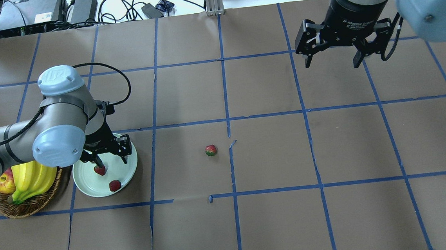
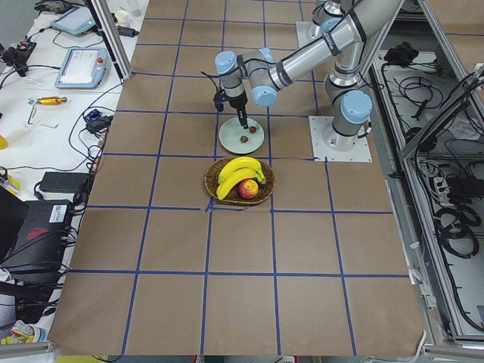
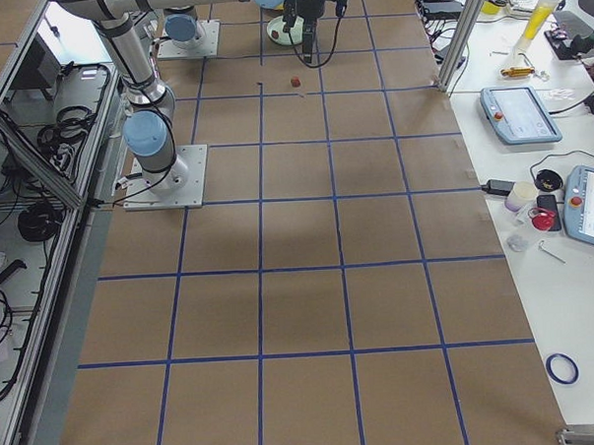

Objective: Collect all strawberries into plate
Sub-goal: 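Lower the strawberry onto the plate and open the left gripper, then reach back and grasp the last strawberry with the left gripper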

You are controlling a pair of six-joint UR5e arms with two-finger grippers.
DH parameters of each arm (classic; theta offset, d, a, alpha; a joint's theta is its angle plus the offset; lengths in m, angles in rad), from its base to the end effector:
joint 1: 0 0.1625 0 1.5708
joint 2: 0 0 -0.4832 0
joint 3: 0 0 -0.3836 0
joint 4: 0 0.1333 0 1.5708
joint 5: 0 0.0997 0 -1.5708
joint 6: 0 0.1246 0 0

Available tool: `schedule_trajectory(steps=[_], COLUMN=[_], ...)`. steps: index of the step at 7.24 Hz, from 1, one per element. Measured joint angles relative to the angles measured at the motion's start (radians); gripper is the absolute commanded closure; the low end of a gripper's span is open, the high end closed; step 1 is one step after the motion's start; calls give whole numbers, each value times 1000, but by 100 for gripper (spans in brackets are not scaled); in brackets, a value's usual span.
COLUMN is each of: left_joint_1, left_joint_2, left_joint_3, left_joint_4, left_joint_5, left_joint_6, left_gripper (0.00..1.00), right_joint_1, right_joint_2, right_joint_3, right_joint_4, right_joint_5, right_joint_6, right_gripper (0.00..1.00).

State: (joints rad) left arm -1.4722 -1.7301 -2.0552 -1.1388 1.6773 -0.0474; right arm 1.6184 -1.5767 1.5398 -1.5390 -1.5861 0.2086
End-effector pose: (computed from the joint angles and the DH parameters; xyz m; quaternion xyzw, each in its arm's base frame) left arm -0.0747 -0.4645 0.2673 -0.0668 0.9908 0.1068 0.0502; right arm 0.1541 -0.4740 0.5358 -0.0804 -0.9967 0.0035 0.0073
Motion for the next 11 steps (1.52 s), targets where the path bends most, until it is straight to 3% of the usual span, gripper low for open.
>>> schedule_trajectory(steps=[2,5,6,7,8,9,11], left_joint_1=[-187,-375,-407,-426,-438,-444,-449], left_joint_2=[-19,-140,-184,-219,-241,-254,-255], left_joint_3=[71,107,108,108,109,109,111], left_joint_4=[20,244,292,315,324,325,318], left_joint_5=[-47,-126,-138,-142,-144,-146,-143], left_joint_6=[-215,-459,-484,-496,-501,-505,-504], left_gripper=[0,10,21,43,73,97,100], right_joint_1=[0,0,0,0,0,0,0], right_joint_2=[0,1,1,1,1,1,1], right_joint_3=[-1,0,0,0,0,0,0], right_joint_4=[0,0,0,0,0,0,0], right_joint_5=[0,0,1,0,0,0,0], right_joint_6=[0,1,0,0,0,0,0], right_gripper=[0,0,0,0,0,0,0])
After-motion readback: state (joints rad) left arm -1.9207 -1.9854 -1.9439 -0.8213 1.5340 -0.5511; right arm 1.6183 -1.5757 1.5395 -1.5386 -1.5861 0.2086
